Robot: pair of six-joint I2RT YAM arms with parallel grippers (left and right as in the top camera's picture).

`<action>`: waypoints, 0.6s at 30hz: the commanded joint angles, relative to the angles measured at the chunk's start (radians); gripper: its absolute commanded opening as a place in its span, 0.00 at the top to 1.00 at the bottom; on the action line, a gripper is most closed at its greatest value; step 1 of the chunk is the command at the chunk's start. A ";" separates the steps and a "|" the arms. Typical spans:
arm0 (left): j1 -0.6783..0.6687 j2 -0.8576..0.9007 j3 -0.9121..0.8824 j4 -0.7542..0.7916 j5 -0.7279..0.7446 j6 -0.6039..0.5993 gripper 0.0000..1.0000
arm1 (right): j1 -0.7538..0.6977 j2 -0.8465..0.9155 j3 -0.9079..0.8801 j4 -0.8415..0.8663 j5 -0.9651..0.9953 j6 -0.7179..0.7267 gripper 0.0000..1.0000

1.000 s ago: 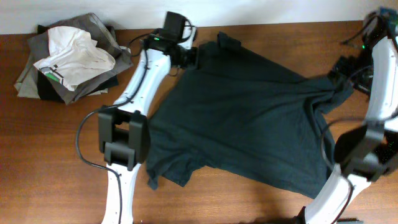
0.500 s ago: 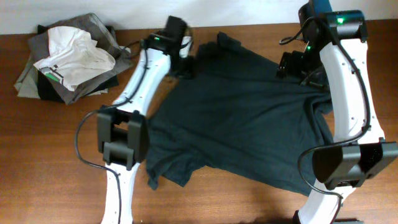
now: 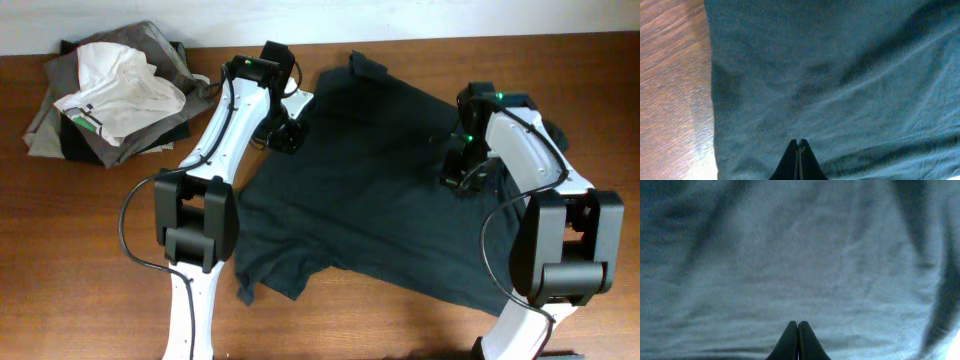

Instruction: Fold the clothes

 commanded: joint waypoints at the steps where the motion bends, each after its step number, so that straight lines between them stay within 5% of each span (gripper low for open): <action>1: 0.008 0.091 -0.011 -0.002 0.071 0.027 0.99 | -0.055 -0.014 -0.079 0.039 -0.028 0.004 0.96; 9: 0.018 0.208 -0.011 0.055 0.077 0.008 0.99 | -0.127 -0.013 -0.211 0.148 -0.043 0.004 0.96; 15: 0.131 0.284 -0.011 0.021 -0.132 -0.262 0.99 | -0.150 -0.009 -0.312 0.269 -0.044 0.011 0.96; 18: 0.220 0.284 -0.012 -0.028 -0.134 -0.298 0.99 | -0.187 0.018 -0.322 0.344 -0.069 0.006 0.96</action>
